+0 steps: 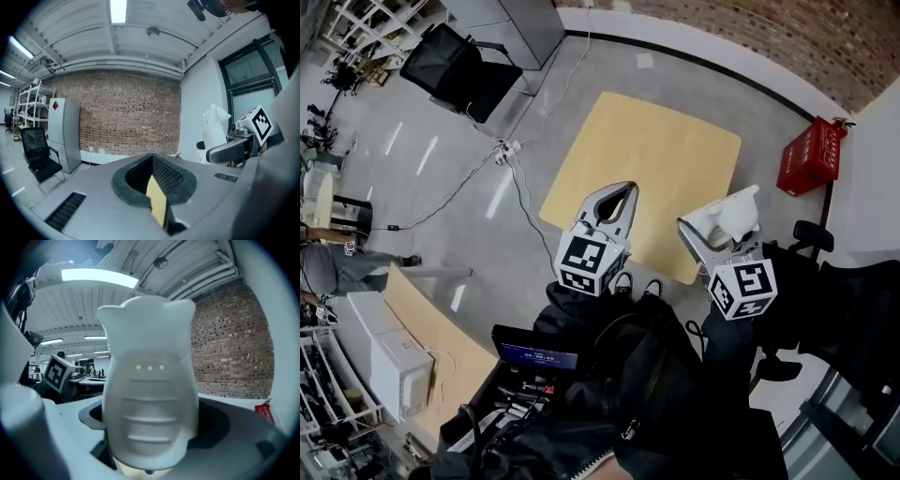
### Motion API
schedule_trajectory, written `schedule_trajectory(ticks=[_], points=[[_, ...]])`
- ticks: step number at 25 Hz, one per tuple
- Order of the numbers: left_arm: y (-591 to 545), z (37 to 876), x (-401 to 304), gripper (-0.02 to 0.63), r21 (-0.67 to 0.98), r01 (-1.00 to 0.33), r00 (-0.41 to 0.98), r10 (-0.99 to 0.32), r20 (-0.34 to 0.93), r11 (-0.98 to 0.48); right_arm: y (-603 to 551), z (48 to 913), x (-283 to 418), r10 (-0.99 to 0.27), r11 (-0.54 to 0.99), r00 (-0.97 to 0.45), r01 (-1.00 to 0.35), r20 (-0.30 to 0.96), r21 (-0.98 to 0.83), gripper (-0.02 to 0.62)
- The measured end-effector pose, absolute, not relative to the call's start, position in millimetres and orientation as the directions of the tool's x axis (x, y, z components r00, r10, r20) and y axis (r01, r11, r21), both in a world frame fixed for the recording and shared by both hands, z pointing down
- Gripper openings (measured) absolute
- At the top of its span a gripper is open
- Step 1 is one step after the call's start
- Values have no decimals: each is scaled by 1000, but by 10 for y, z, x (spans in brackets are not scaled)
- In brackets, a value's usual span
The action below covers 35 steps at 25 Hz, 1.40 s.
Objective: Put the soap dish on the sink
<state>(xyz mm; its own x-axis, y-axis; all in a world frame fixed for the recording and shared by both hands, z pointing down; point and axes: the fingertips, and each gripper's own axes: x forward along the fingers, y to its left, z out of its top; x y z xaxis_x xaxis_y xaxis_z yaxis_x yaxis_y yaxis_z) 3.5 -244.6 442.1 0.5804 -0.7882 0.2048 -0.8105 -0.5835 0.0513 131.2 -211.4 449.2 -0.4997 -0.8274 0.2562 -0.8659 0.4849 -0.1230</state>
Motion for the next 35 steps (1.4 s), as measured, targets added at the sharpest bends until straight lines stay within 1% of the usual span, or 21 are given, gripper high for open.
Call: schedule_trajectory(ticks=[6, 9, 13, 18, 25, 27, 30, 35], points=[[-2568, 4989, -148, 2, 91, -814, 570, -756, 323, -574, -2253, 5209, 1100, -756, 505, -481, -860, 444, -72, 505], [-2601, 5224, -225, 2, 102, -816, 562, -738, 373, -569, -2317, 5631, 1052, -697, 526, -463, -849, 547, -48, 505], [-2632, 5588, -346, 2, 128, -823, 548, -716, 433, -553, -2380, 6263, 978, -580, 583, -433, -813, 690, -20, 505], [-2583, 5910, -471, 2, 162, -830, 537, -690, 485, -533, -2283, 7020, 924, -395, 649, -400, -759, 827, -57, 505], [-2647, 5993, -558, 2, 166, -841, 523, -695, 494, -515, -2209, 7770, 1002, -207, 703, -309, -706, 928, -78, 505], [-2660, 6082, -620, 2, 168, -847, 512, -690, 511, -504, -2226, 7919, 977, -173, 719, -295, -690, 940, -84, 505], [-2662, 6250, -719, 2, 172, -857, 493, -677, 546, -485, -2153, 8080, 979, -87, 724, -251, -680, 964, -112, 505], [-2639, 6564, -833, 2, 183, -872, 462, -640, 614, -454, -2074, 8318, 1009, -10, 744, -187, -657, 982, -117, 505]])
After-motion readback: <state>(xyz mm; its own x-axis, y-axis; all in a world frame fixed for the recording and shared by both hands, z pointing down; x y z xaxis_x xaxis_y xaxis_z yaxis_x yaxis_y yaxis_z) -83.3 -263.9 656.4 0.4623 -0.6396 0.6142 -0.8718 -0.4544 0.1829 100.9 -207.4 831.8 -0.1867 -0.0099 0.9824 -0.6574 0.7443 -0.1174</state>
